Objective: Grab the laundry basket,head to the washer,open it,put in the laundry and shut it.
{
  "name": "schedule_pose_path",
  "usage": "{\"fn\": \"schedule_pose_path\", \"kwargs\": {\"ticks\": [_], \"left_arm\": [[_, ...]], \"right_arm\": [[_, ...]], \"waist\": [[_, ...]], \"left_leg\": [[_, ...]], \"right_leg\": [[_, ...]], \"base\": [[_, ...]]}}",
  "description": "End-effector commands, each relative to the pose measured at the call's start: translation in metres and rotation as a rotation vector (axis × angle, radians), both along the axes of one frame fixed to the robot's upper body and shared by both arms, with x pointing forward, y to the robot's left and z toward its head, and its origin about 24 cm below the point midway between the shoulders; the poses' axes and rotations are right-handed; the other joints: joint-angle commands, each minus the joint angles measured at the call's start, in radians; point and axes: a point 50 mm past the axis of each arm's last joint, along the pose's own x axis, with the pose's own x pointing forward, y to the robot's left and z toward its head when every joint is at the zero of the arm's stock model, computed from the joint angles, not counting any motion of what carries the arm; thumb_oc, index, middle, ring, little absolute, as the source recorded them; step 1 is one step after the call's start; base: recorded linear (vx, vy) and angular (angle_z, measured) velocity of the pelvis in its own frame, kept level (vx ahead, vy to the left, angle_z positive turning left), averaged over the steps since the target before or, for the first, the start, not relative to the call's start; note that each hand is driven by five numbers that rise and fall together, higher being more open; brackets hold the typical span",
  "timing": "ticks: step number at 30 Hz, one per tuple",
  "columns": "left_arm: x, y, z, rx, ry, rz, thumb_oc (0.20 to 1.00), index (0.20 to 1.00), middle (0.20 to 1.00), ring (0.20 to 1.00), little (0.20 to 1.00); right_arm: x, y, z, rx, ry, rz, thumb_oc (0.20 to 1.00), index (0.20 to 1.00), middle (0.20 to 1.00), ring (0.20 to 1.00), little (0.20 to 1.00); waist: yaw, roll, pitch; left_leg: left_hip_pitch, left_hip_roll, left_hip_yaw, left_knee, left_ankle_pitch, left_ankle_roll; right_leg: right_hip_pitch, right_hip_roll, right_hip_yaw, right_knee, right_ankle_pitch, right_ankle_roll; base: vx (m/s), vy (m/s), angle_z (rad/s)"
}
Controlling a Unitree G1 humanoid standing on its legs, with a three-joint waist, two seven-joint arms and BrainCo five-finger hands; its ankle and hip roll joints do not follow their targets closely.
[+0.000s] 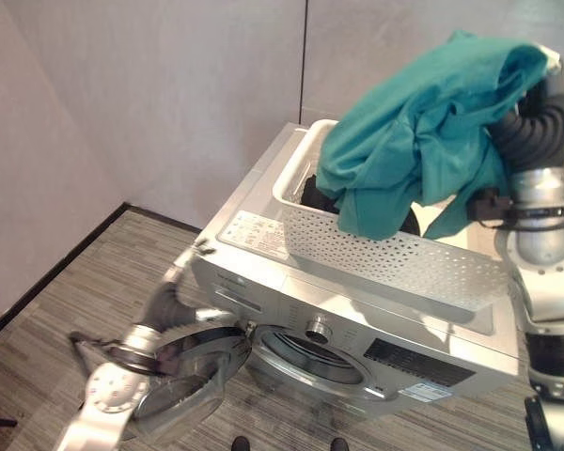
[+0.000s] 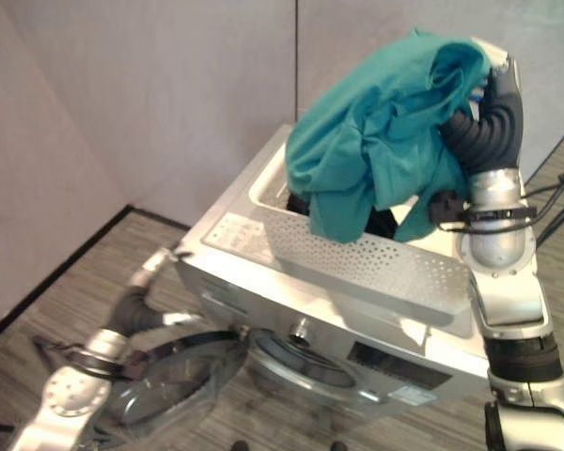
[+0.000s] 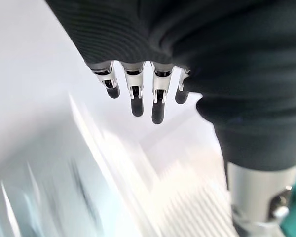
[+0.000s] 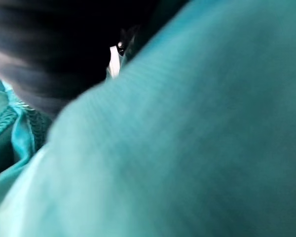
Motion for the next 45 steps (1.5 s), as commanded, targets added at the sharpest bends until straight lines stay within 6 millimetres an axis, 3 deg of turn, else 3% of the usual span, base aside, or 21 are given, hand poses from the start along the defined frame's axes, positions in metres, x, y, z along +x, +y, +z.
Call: {"fn": "schedule_pose_path", "kwargs": {"ticks": [1, 9, 14, 26, 31, 38, 45], "left_arm": [[0.022, -0.02, 0.03, 0.107, -0.219, -0.055, 1.0, 1.0, 1.0, 1.0, 1.0], [0.08, -0.08, 0.056, 0.031, -0.297, -0.224, 1.0, 1.0, 1.0, 1.0, 1.0], [0.106, -0.117, 0.084, -0.079, -0.31, -0.336, 1.0, 1.0, 1.0, 1.0, 1.0], [0.132, -0.157, 0.117, -0.236, -0.265, -0.455, 1.0, 1.0, 1.0, 1.0, 1.0], [0.133, -0.174, 0.126, -0.296, -0.266, -0.492, 1.0, 1.0, 1.0, 1.0, 1.0], [0.136, -0.212, 0.14, -0.345, -0.251, -0.552, 1.0, 1.0, 1.0, 1.0, 1.0], [0.136, -0.227, 0.149, -0.366, -0.252, -0.585, 1.0, 1.0, 1.0, 1.0, 1.0]], "right_arm": [[-0.018, 0.006, 0.042, 0.014, -0.221, 0.059, 0.2, 0.2, 0.2, 0.2, 0.2], [-0.009, 0.027, 0.053, 0.067, -0.253, 0.147, 0.2, 0.2, 0.2, 0.2, 0.2], [0.0, 0.043, 0.06, 0.073, -0.248, 0.195, 0.2, 0.2, 0.2, 0.2, 0.2], [0.012, 0.058, 0.067, 0.045, -0.214, 0.215, 0.2, 0.2, 0.2, 0.2, 0.2], [0.015, 0.058, 0.064, 0.051, -0.201, 0.212, 0.2, 0.2, 0.2, 0.2, 0.2], [0.018, 0.07, 0.063, 0.061, -0.19, 0.256, 0.2, 0.2, 0.2, 0.2, 0.2], [0.019, 0.078, 0.066, 0.061, -0.201, 0.292, 0.2, 0.2, 0.2, 0.2, 0.2]], "waist": [[-0.012, -0.06, -0.029], [-0.05, -0.058, -0.038], [-0.072, -0.05, -0.044], [-0.089, -0.033, -0.046], [-0.093, -0.03, -0.049], [-0.107, -0.029, -0.046], [-0.117, -0.029, -0.046]], "left_leg": [[0.051, 0.005, 0.007, 0.005, -0.094, 0.002], [0.05, 0.009, 0.009, 0.005, -0.084, -0.002], [0.051, 0.012, 0.016, 0.005, -0.088, -0.005], [0.047, 0.012, 0.019, 0.005, -0.078, -0.01], [0.05, 0.013, 0.014, 0.005, -0.082, -0.011], [0.047, 0.013, 0.008, 0.005, -0.079, -0.013], [0.047, 0.012, 0.014, 0.005, -0.08, -0.014]], "right_leg": [[0.034, -0.074, -0.043, 0.028, -0.04, 0.035], [0.032, -0.067, -0.041, 0.03, -0.037, 0.028], [0.026, -0.064, -0.035, 0.027, -0.036, 0.031], [0.025, -0.062, -0.036, 0.022, -0.032, 0.031], [0.031, -0.061, -0.042, 0.02, -0.038, 0.032], [0.031, -0.06, -0.045, 0.026, -0.043, 0.033], [0.026, -0.061, -0.044, 0.027, -0.042, 0.037]], "base": [[0.0, 0.0, 0.0], [0.0, -0.004, 0.0], [0.0, -0.004, -0.01], [0.0, 0.0, 0.0], [0.0, 0.0, 0.0], [0.0, -0.001, 0.02], [0.0, 0.0, 0.0]]}}
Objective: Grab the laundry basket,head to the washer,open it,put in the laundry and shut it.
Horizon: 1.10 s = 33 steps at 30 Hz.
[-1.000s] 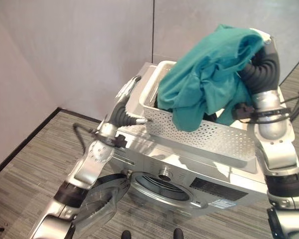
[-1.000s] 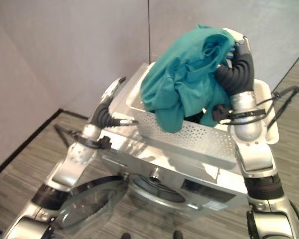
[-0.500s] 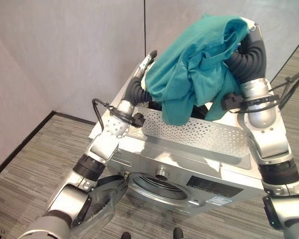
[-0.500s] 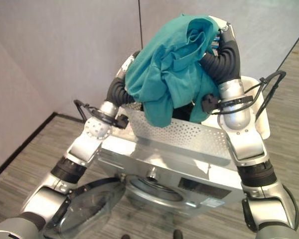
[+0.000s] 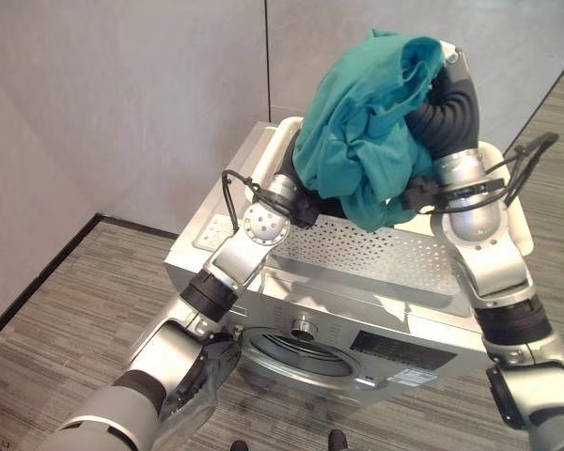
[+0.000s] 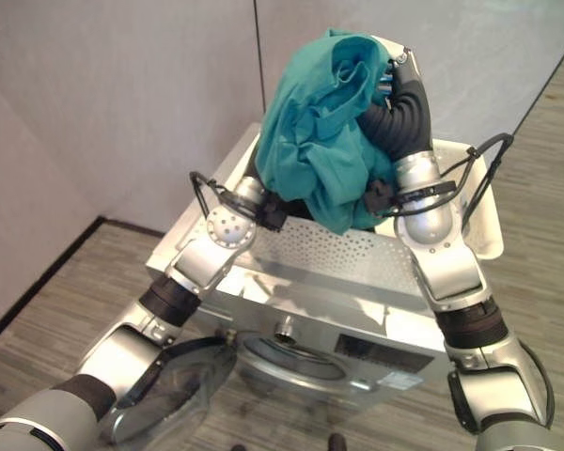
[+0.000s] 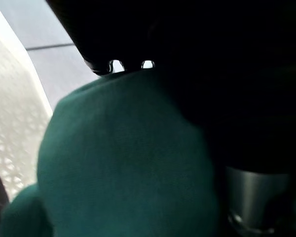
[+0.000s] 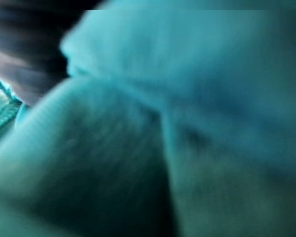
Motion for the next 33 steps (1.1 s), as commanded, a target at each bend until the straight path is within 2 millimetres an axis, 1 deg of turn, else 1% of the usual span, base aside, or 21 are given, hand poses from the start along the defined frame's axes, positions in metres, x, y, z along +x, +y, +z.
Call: {"fn": "schedule_pose_path", "kwargs": {"ticks": [1, 3, 7, 8, 9, 10, 11, 20, 22, 23, 24, 25, 28, 33], "left_arm": [[0.005, -0.023, 0.045, -0.019, -0.107, -0.031, 1.0, 1.0, 1.0, 1.0, 1.0], [0.004, -0.024, 0.049, -0.033, -0.119, -0.034, 1.0, 1.0, 1.0, 1.0, 1.0], [0.001, -0.023, 0.056, -0.058, -0.142, -0.042, 1.0, 1.0, 1.0, 1.0, 1.0], [0.001, -0.023, 0.056, -0.058, -0.142, -0.042, 0.74, 0.74, 0.74, 0.74, 0.74], [0.001, -0.021, 0.056, -0.072, -0.138, -0.044, 0.58, 0.58, 0.58, 0.58, 0.58], [0.001, -0.02, 0.056, -0.078, -0.135, -0.043, 0.548, 0.548, 0.548, 0.548, 0.548], [0.002, -0.018, 0.054, -0.092, -0.128, -0.041, 0.2, 0.2, 0.2, 0.2, 0.2], [-0.003, -0.009, 0.056, -0.089, -0.192, -0.011, 0.2, 0.2, 0.2, 0.2, 0.2], [-0.003, -0.007, 0.056, -0.1, -0.2, -0.004, 0.2, 0.2, 0.2, 0.2, 0.2], [-0.004, -0.006, 0.056, -0.108, -0.2, -0.003, 0.2, 0.2, 0.2, 0.2, 0.2], [-0.004, -0.004, 0.056, -0.134, -0.196, 0.001, 0.2, 0.2, 0.2, 0.2, 0.2], [-0.004, -0.004, 0.056, -0.134, -0.196, 0.001, 0.2, 0.2, 0.2, 0.2, 0.2], [-0.004, 0.0, 0.055, -0.178, -0.186, 0.002, 0.2, 0.2, 0.2, 0.2, 0.2], [-0.004, 0.005, 0.053, -0.209, -0.176, 0.008, 0.2, 0.2, 0.2, 0.2, 0.2]], "right_arm": [[-0.009, 0.008, 0.037, 0.054, -0.153, 0.063, 0.2, 0.2, 0.2, 0.2, 0.2], [-0.009, 0.011, 0.038, 0.048, -0.154, 0.077, 0.2, 0.2, 0.2, 0.2, 0.2], [-0.008, 0.011, 0.035, 0.042, -0.146, 0.077, 0.2, 0.2, 0.2, 0.2, 0.2], [-0.008, 0.011, 0.035, 0.042, -0.146, 0.077, 0.2, 0.2, 0.2, 0.2, 0.2], [-0.008, 0.011, 0.034, 0.042, -0.143, 0.075, 0.2, 0.2, 0.2, 0.2, 0.2], [-0.008, 0.011, 0.034, 0.041, -0.142, 0.072, 0.2, 0.2, 0.2, 0.2, 0.2], [-0.008, 0.01, 0.033, 0.039, -0.141, 0.071, 0.2, 0.2, 0.2, 0.2, 0.2], [-0.008, 0.01, 0.024, 0.03, -0.115, 0.099, 0.2, 0.2, 0.2, 0.2, 0.2], [-0.006, 0.009, 0.022, 0.033, -0.098, 0.101, 0.344, 0.344, 0.344, 0.344, 0.344], [-0.005, 0.009, 0.02, 0.035, -0.088, 0.101, 0.388, 0.388, 0.388, 0.388, 0.388], [-0.002, 0.008, 0.017, 0.038, -0.07, 0.094, 0.812, 0.812, 0.812, 0.812, 0.812], [-0.002, 0.008, 0.017, 0.038, -0.07, 0.094, 1.0, 1.0, 1.0, 1.0, 1.0], [0.001, 0.01, 0.012, 0.028, -0.033, 0.118, 1.0, 1.0, 1.0, 1.0, 1.0], [0.002, 0.008, 0.01, 0.039, -0.026, 0.122, 1.0, 1.0, 1.0, 1.0, 1.0]], "waist": [[0.011, -0.027, -0.043], [0.007, -0.026, -0.042], [0.003, -0.025, -0.043], [0.004, -0.025, -0.043], [0.003, -0.025, -0.044], [0.003, -0.025, -0.044], [0.003, -0.025, -0.046], [0.0, -0.03, -0.049], [-0.003, -0.031, -0.049], [-0.004, -0.032, -0.05], [-0.006, -0.032, -0.05], [-0.006, -0.032, -0.05], [-0.008, -0.035, -0.052], [-0.012, -0.034, -0.054]], "left_leg": [[0.046, 0.014, 0.009, 0.005, -0.082, -0.012], [0.045, 0.014, 0.013, 0.005, -0.082, -0.011], [0.046, 0.014, 0.016, 0.005, -0.084, -0.01], [0.046, 0.014, 0.016, 0.005, -0.085, -0.01], [0.048, 0.014, 0.016, 0.005, -0.086, -0.009], [0.048, 0.014, 0.016, 0.005, -0.086, -0.008], [0.05, 0.013, 0.016, 0.005, -0.087, -0.007], [0.055, 0.013, 0.022, 0.005, -0.088, -0.008], [0.056, 0.014, 0.024, 0.005, -0.089, -0.008], [0.057, 0.014, 0.025, 0.005, -0.09, -0.008], [0.059, 0.013, 0.028, 0.005, -0.09, -0.008], [0.059, 0.013, 0.028, 0.005, -0.091, -0.008], [0.061, 0.013, 0.033, 0.005, -0.091, -0.008], [0.062, 0.013, 0.037, 0.005, -0.092, -0.008]], "right_leg": [[0.027, -0.06, -0.047, 0.018, -0.048, 0.039], [0.022, -0.06, -0.044, 0.021, -0.049, 0.04], [0.021, -0.062, -0.041, 0.021, -0.049, 0.041], [0.021, -0.062, -0.041, 0.022, -0.049, 0.041], [0.022, -0.062, -0.04, 0.021, -0.049, 0.041], [0.023, -0.062, -0.04, 0.021, -0.049, 0.041], [0.025, -0.063, -0.04, 0.022, -0.05, 0.04], [0.027, -0.062, -0.04, 0.022, -0.05, 0.04], [0.026, -0.063, -0.039, 0.022, -0.05, 0.041], [0.026, -0.063, -0.039, 0.021, -0.05, 0.041], [0.027, -0.063, -0.037, 0.022, -0.05, 0.04], [0.027, -0.063, -0.036, 0.022, -0.05, 0.04], [0.026, -0.063, -0.034, 0.023, -0.049, 0.04], [0.027, -0.063, -0.033, 0.023, -0.048, 0.04]], "base": [[0.0, 0.0, 0.0], [0.0, 0.0, 0.0], [0.0, 0.0, 0.0], [0.0, 0.0, 0.0], [0.0, 0.0, 0.0], [0.0, 0.0, 0.0], [0.0, 0.0, 0.0], [0.0, 0.0, 0.0], [0.0, 0.0, 0.0], [0.0, 0.0, 0.0], [0.0, 0.0, 0.0], [0.0, 0.0, 0.0], [0.0, 0.0, 0.0], [0.0, 0.0, 0.0]]}}
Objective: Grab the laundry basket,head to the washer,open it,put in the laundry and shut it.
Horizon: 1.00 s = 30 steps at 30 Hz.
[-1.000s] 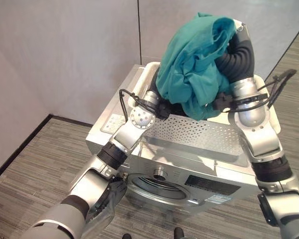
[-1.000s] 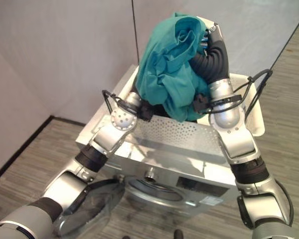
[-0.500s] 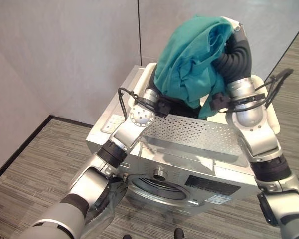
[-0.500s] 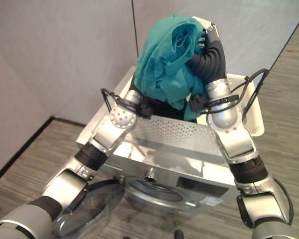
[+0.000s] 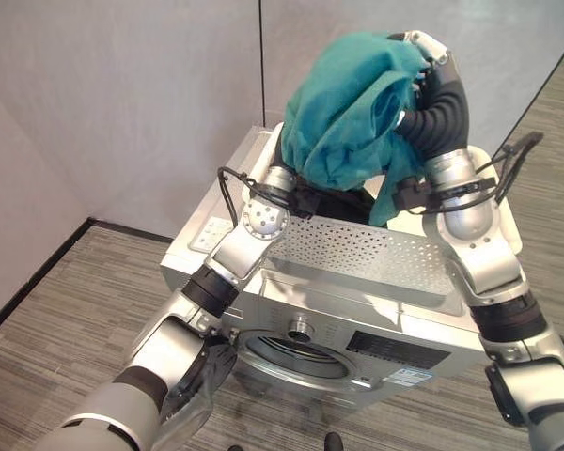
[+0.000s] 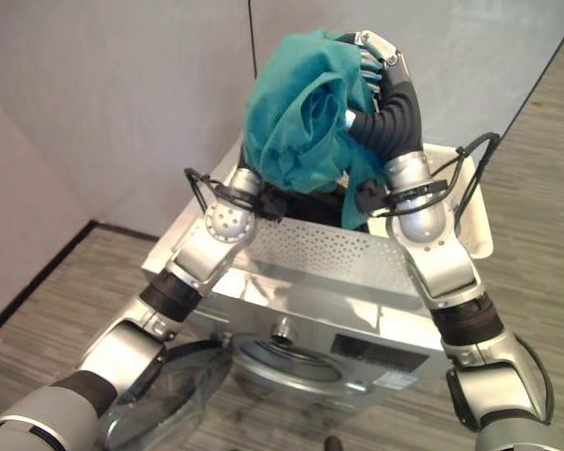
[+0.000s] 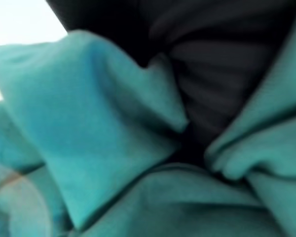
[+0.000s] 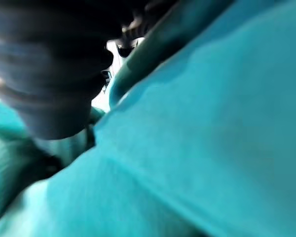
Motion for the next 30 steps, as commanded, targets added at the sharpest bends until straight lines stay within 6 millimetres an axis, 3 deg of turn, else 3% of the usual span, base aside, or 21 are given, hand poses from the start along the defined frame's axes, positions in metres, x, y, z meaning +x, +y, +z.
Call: {"fn": "schedule_pose_path", "kwargs": {"ticks": [1, 10, 15, 17, 19, 21, 23, 27, 29, 30], "left_arm": [[-0.006, -0.002, 0.044, -0.089, -0.164, -0.035, 0.2, 0.2, 0.2, 0.2, 0.2], [-0.004, 0.015, 0.044, -0.149, -0.159, 0.027, 0.2, 0.2, 0.2, 0.2, 0.2], [-0.001, 0.03, 0.039, -0.177, -0.147, 0.068, 0.2, 0.2, 0.2, 0.2, 0.2], [-0.001, 0.03, 0.039, -0.177, -0.147, 0.068, 0.2, 0.2, 0.2, 0.2, 0.2], [0.001, 0.043, 0.032, -0.196, -0.125, 0.105, 0.2, 0.2, 0.2, 0.2, 0.2], [0.001, 0.043, 0.031, -0.196, -0.124, 0.104, 0.2, 0.2, 0.2, 0.2, 0.2], [-0.001, 0.055, 0.029, -0.209, -0.13, 0.134, 0.2, 0.2, 0.2, 0.2, 0.2], [-0.001, 0.055, 0.029, -0.209, -0.13, 0.133, 0.2, 0.2, 0.2, 0.2, 0.2], [-0.009, 0.083, 0.031, -0.232, -0.186, 0.209, 0.2, 0.2, 0.2, 0.2, 0.2], [-0.011, 0.087, 0.03, -0.237, -0.196, 0.225, 0.2, 0.2, 0.2, 0.2, 0.2]], "right_arm": [[-0.003, 0.0, 0.016, 0.024, -0.071, 0.04, 1.0, 1.0, 1.0, 1.0, 1.0], [-0.003, -0.022, 0.023, 0.114, -0.127, -0.08, 1.0, 1.0, 1.0, 1.0, 1.0], [-0.005, -0.05, 0.031, 0.146, -0.183, -0.234, 1.0, 1.0, 1.0, 1.0, 1.0], [-0.005, -0.05, 0.031, 0.146, -0.183, -0.234, 1.0, 1.0, 1.0, 1.0, 1.0], [-0.01, -0.076, 0.042, 0.156, -0.228, -0.354, 1.0, 1.0, 1.0, 1.0, 1.0], [-0.01, -0.076, 0.042, 0.156, -0.228, -0.354, 1.0, 1.0, 1.0, 1.0, 1.0], [-0.016, -0.09, 0.043, 0.163, -0.246, -0.417, 1.0, 1.0, 1.0, 1.0, 1.0], [-0.016, -0.09, 0.043, 0.163, -0.246, -0.417, 1.0, 1.0, 1.0, 1.0, 1.0], [-0.026, -0.115, 0.036, 0.15, -0.252, -0.541, 1.0, 1.0, 1.0, 1.0, 1.0], [-0.028, -0.12, 0.032, 0.137, -0.244, -0.57, 1.0, 1.0, 1.0, 1.0, 1.0]], "waist": [[-0.005, -0.012, -0.031], [-0.011, -0.009, -0.036], [-0.013, -0.009, -0.039], [-0.013, -0.009, -0.039], [-0.018, -0.013, -0.041], [-0.017, -0.013, -0.041], [-0.02, -0.014, -0.041], [-0.019, -0.014, -0.041], [-0.021, -0.018, -0.038], [-0.019, -0.02, -0.042]], "left_leg": [[0.064, 0.012, 0.025, 0.005, -0.092, -0.007], [0.068, 0.011, 0.03, 0.005, -0.096, -0.006], [0.068, 0.01, 0.032, 0.005, -0.099, -0.004], [0.068, 0.01, 0.032, 0.005, -0.099, -0.004], [0.067, 0.009, 0.031, 0.005, -0.102, -0.004], [0.067, 0.009, 0.031, 0.005, -0.102, -0.004], [0.069, 0.009, 0.033, 0.005, -0.104, -0.004], [0.069, 0.009, 0.033, 0.005, -0.104, -0.004], [0.066, 0.007, 0.035, 0.005, -0.101, -0.002], [0.066, 0.007, 0.036, 0.005, -0.101, -0.002]], "right_leg": [[0.036, -0.064, -0.047, 0.023, -0.05, 0.039], [0.033, -0.064, -0.043, 0.022, -0.048, 0.039], [0.031, -0.063, -0.04, 0.021, -0.047, 0.041], [0.031, -0.063, -0.04, 0.021, -0.047, 0.041], [0.031, -0.063, -0.036, 0.02, -0.047, 0.042], [0.031, -0.063, -0.035, 0.02, -0.047, 0.042], [0.031, -0.061, -0.034, 0.02, -0.047, 0.042], [0.03, -0.062, -0.034, 0.02, -0.047, 0.042], [0.026, -0.061, -0.033, 0.02, -0.043, 0.04], [0.026, -0.06, -0.032, 0.019, -0.043, 0.04]], "base": [[0.0, 0.0, 0.0], [0.0, 0.0, -0.03], [0.0, 0.0, 0.0], [0.0, 0.0, 0.0], [0.0, 0.0, 0.0], [0.0, 0.0, 0.0], [0.0, 0.0, 0.0], [0.0, 0.0, 0.0], [0.0, 0.0, 0.0], [0.03, -0.009, -0.01]]}}
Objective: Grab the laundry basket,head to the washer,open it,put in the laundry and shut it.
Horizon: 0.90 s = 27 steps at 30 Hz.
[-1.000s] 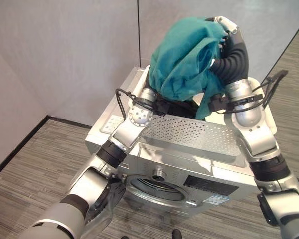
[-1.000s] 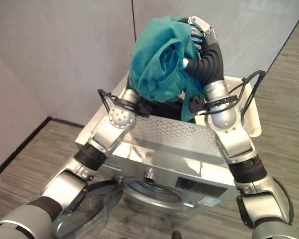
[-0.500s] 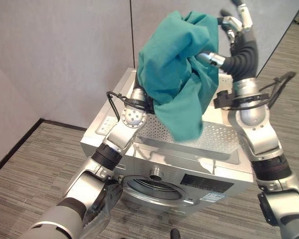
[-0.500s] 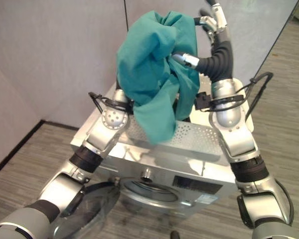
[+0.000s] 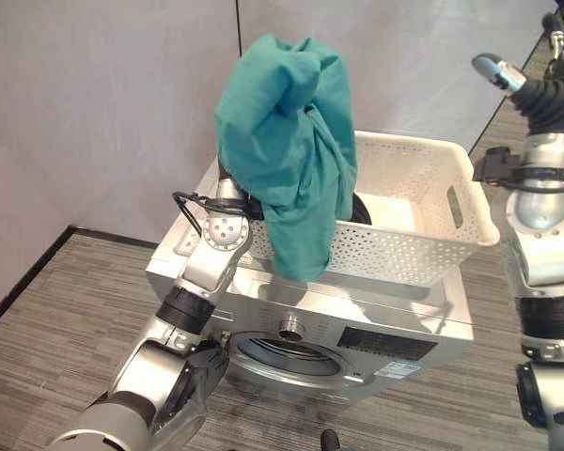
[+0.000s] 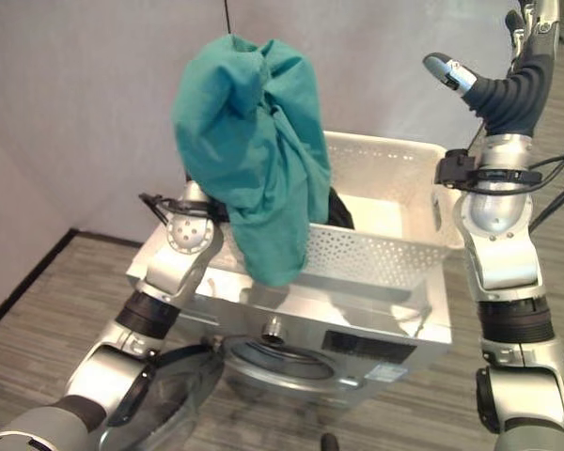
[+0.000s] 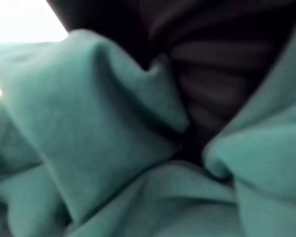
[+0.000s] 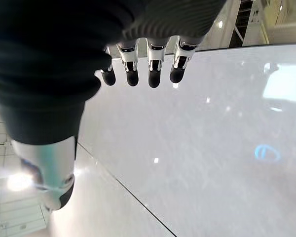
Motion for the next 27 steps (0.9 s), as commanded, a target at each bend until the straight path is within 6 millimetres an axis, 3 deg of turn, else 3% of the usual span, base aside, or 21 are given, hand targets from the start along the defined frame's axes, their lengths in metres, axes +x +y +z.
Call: {"fn": "schedule_pose_path", "kwargs": {"ticks": [1, 11, 12, 16, 17, 19, 21, 24, 26, 27], "left_arm": [[-0.011, 0.036, 0.049, -0.026, -0.241, 0.13, 0.2, 0.2, 0.2, 0.2, 0.2], [-0.014, 0.06, 0.069, -0.005, -0.323, 0.249, 0.2, 0.2, 0.2, 0.2, 0.2], [-0.017, 0.063, 0.083, 0.003, -0.382, 0.275, 0.2, 0.2, 0.2, 0.2, 0.2], [-0.022, 0.067, 0.089, 0.013, -0.419, 0.292, 0.2, 0.2, 0.2, 0.2, 0.2], [-0.028, 0.072, 0.093, 0.012, -0.453, 0.311, 0.2, 0.2, 0.2, 0.2, 0.2], [-0.039, 0.084, 0.093, 0.015, -0.496, 0.365, 0.2, 0.2, 0.2, 0.2, 0.2], [-0.039, 0.084, 0.092, 0.016, -0.493, 0.364, 0.2, 0.2, 0.2, 0.2, 0.2], [-0.063, 0.116, 0.074, 0.045, -0.528, 0.538, 0.2, 0.2, 0.2, 0.2, 0.2], [-0.063, 0.116, 0.073, 0.046, -0.525, 0.539, 0.2, 0.2, 0.2, 0.2, 0.2], [-0.073, 0.128, 0.061, 0.045, -0.517, 0.599, 0.2, 0.2, 0.2, 0.2, 0.2]], "right_arm": [[-0.021, -0.04, 0.004, -0.051, -0.051, -0.211, 1.0, 1.0, 1.0, 1.0, 1.0], [-0.025, -0.066, -0.03, -0.07, 0.087, -0.346, 1.0, 1.0, 1.0, 1.0, 1.0], [-0.024, -0.08, -0.045, -0.048, 0.151, -0.399, 1.0, 1.0, 1.0, 1.0, 1.0], [-0.027, -0.089, -0.056, -0.052, 0.197, -0.445, 1.0, 1.0, 1.0, 1.0, 1.0], [-0.031, -0.098, -0.067, -0.049, 0.234, -0.508, 1.0, 1.0, 1.0, 1.0, 1.0], [-0.042, -0.113, -0.085, -0.012, 0.275, -0.614, 1.0, 1.0, 1.0, 1.0, 1.0], [-0.043, -0.113, -0.086, -0.013, 0.278, -0.616, 1.0, 1.0, 1.0, 1.0, 1.0], [-0.071, -0.136, -0.113, 0.048, 0.306, -0.791, 1.0, 1.0, 1.0, 1.0, 1.0], [-0.071, -0.136, -0.113, 0.045, 0.308, -0.791, 1.0, 1.0, 1.0, 1.0, 1.0], [-0.082, -0.142, -0.124, 0.081, 0.324, -0.848, 1.0, 1.0, 1.0, 1.0, 1.0]], "waist": [[0.017, -0.018, -0.041], [0.003, -0.007, -0.043], [-0.004, 0.001, -0.039], [-0.004, 0.006, -0.038], [-0.004, 0.011, -0.035], [0.001, 0.014, -0.034], [0.001, 0.013, -0.037], [0.011, 0.011, -0.035], [0.01, 0.011, -0.038], [0.015, 0.01, -0.04]], "left_leg": [[0.068, 0.006, 0.019, 0.006, -0.103, -0.003], [0.075, 0.009, 0.026, 0.006, -0.11, -0.006], [0.072, 0.008, 0.025, 0.006, -0.109, -0.007], [0.07, 0.006, 0.025, 0.006, -0.109, -0.006], [0.07, 0.005, 0.025, 0.006, -0.11, -0.005], [0.068, 0.004, 0.022, 0.006, -0.109, -0.003], [0.069, 0.005, 0.022, 0.006, -0.11, -0.003], [0.063, 0.002, 0.014, 0.006, -0.105, -0.002], [0.063, 0.003, 0.013, 0.006, -0.105, -0.002], [0.062, 0.002, 0.012, 0.006, -0.107, -0.002]], "right_leg": [[0.038, -0.065, -0.048, 0.022, -0.048, 0.042], [0.039, -0.063, -0.043, 0.023, -0.055, 0.045], [0.035, -0.063, -0.043, 0.024, -0.056, 0.047], [0.032, -0.064, -0.044, 0.026, -0.057, 0.047], [0.032, -0.065, -0.046, 0.026, -0.057, 0.047], [0.032, -0.065, -0.05, 0.025, -0.058, 0.046], [0.033, -0.065, -0.051, 0.025, -0.059, 0.046], [0.033, -0.067, -0.061, 0.023, -0.057, 0.043], [0.035, -0.067, -0.061, 0.022, -0.057, 0.043], [0.037, -0.068, -0.066, 0.019, -0.057, 0.042]], "base": [[0.04, -0.005, -0.04], [0.01, -0.005, -0.06], [0.0, 0.0, 0.0], [0.0, 0.0, 0.0], [0.0, 0.0, 0.0], [0.0, 0.0, 0.0], [0.0, 0.0, 0.0], [0.01, -0.004, 0.0], [0.0, 0.0, 0.0], [0.0, 0.0, 0.0]]}}
